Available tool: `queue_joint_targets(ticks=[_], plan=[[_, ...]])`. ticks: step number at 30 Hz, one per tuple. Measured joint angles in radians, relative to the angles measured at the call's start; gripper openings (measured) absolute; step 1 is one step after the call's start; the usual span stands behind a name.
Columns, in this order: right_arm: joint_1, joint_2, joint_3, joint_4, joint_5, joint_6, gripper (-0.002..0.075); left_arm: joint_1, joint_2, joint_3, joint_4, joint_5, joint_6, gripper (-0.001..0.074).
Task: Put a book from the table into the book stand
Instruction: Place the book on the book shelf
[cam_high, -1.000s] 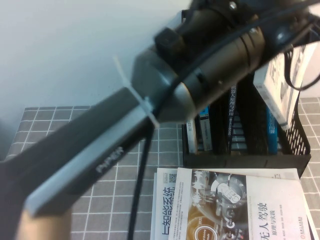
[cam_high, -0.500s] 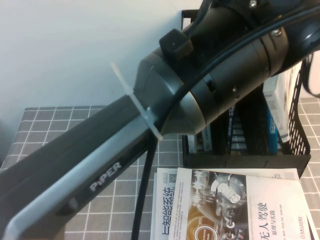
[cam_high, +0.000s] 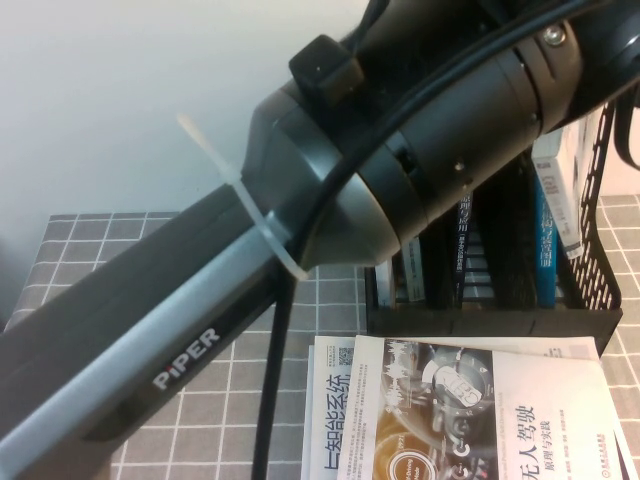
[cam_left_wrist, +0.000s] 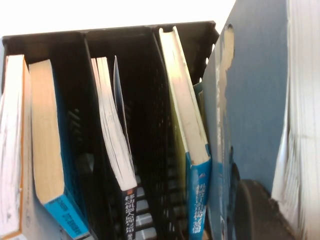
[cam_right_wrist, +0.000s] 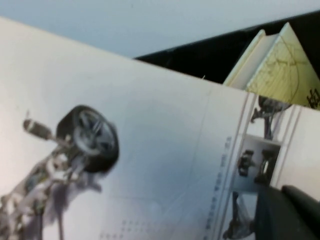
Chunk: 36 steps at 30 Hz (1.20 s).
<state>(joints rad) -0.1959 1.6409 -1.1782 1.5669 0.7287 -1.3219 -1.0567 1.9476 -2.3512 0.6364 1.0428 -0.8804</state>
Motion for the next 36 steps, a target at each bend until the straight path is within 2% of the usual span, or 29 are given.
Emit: queue_joint_targets(ticks=[6,14,18,26,30,36], plan=[[0.045,0.082,-0.098,0.009,-0.025,-0.045,-0.0004,0.000,0.008,0.000,-0.023,-0.057,0.000,0.0111],[0.100,0.121,-0.139,-0.035,-0.163,-0.058,-0.0004,0.000,0.075,0.000,0.026,-0.104,-0.012,0.0111],[0.102,0.127,-0.139,-0.108,-0.208,-0.042,-0.0004,0.003,0.123,0.000,0.033,-0.132,-0.024,0.0111],[0.098,0.091,-0.139,-0.158,-0.176,0.012,-0.0004,0.051,0.187,0.000,0.016,-0.163,-0.064,0.0111],[0.061,0.017,-0.139,-0.160,-0.195,0.013,-0.0004,0.083,0.197,0.000,-0.010,-0.185,-0.087,0.0111],[-0.072,-0.130,-0.139,-0.114,-0.198,0.016,-0.0004,0.137,0.200,0.000,-0.104,-0.241,-0.128,0.0111]])
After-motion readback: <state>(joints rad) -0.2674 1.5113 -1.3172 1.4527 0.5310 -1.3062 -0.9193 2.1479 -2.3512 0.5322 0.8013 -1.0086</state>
